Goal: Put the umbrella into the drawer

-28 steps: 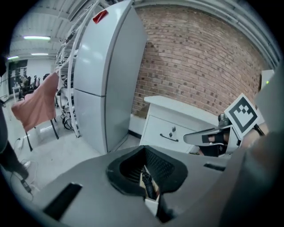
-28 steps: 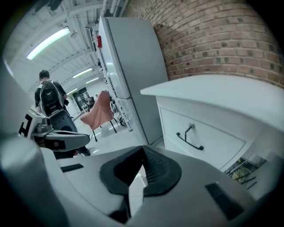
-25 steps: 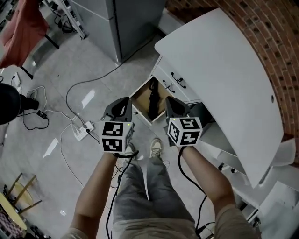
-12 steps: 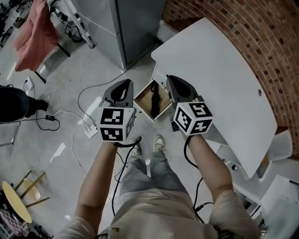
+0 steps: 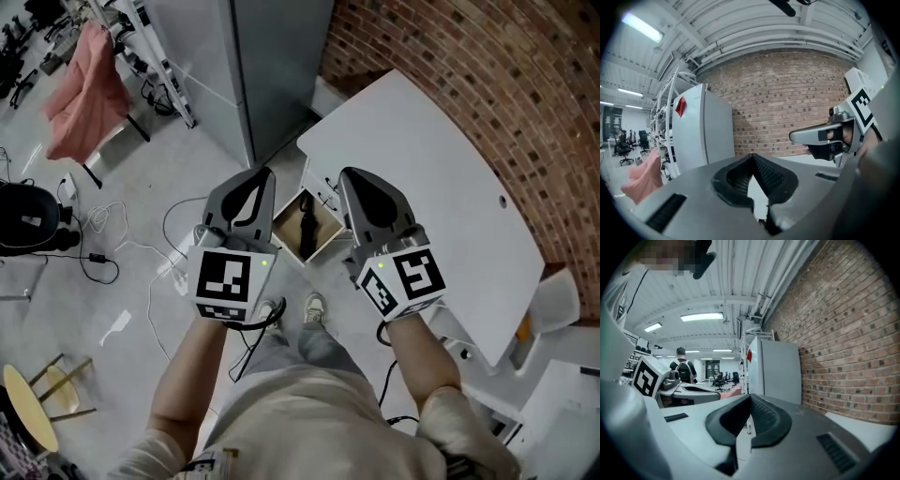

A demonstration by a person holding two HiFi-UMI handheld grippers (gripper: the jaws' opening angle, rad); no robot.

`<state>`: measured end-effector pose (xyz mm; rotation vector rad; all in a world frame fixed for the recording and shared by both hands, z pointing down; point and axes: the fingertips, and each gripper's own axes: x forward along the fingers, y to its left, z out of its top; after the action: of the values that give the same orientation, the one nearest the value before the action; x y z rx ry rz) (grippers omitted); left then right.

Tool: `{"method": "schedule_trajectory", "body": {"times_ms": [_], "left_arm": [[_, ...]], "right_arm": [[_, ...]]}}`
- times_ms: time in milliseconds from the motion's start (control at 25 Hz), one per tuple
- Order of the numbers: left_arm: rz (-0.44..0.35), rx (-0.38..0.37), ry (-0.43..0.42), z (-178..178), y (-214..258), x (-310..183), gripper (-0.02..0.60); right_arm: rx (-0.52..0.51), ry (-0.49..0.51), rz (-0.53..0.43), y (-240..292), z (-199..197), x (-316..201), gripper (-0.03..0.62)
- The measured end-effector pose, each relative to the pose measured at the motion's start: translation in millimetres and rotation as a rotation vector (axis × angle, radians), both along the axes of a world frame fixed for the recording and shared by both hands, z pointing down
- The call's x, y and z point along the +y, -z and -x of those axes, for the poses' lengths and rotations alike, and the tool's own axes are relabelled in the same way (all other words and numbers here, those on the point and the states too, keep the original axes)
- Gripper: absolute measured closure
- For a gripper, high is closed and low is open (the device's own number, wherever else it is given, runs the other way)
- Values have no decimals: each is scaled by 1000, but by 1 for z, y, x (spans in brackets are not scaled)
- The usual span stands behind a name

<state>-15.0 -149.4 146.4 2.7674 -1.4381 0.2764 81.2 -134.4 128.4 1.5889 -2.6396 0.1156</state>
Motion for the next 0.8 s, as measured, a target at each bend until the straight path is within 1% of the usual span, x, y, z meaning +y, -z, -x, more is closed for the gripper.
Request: {"method": "schedule_trajectory", "body": {"times_ms": [120,200,320,440,680,800], "left_arm": [[-95,11,-12,2,38,21,574],[-134,17,-9,6,57,33,574],[-148,35,-3,10,75,50,574],[-151,45,-4,15,86,64,574],[-168,77,23,29,101,82,574],[-177,51,24,32,100,88,574]], "right_arm": [[-20,29,-52,35,5,20,586],[-20,47,-77,53,8,33,586],[8,60,-118,75,9,51,586],[14,66,-148,92,9,64,586],[20,103,-156,104,18,88,586],[19,114,-151,104,21,94,586]]}}
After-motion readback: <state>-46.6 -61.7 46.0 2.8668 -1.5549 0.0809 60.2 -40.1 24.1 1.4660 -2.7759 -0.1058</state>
